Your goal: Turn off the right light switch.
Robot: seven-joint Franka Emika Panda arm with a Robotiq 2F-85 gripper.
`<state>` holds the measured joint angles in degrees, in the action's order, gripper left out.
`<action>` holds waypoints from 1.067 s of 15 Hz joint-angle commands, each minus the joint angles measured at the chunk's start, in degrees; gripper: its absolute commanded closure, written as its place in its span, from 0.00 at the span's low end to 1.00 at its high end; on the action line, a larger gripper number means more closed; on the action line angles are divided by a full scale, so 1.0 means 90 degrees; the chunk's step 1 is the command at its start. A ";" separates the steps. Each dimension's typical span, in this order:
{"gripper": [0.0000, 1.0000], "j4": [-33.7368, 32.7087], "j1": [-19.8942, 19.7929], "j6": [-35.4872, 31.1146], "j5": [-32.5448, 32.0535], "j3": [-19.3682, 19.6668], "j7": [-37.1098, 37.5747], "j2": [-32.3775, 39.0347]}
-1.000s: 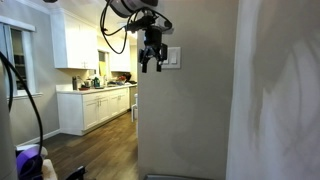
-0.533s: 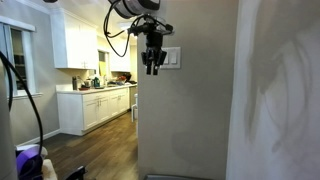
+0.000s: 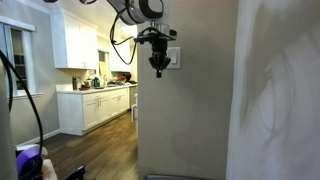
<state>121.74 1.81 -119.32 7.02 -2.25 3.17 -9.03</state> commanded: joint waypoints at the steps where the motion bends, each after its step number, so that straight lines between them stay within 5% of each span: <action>1: 1.00 -0.0271 -0.0002 -0.0511 -0.0025 -0.0018 0.0274 0.0300; 16: 1.00 -0.0864 -0.0053 -0.1416 -0.0443 -0.0034 0.1805 0.0534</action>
<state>114.69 1.67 -129.89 3.96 -2.21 15.40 -5.19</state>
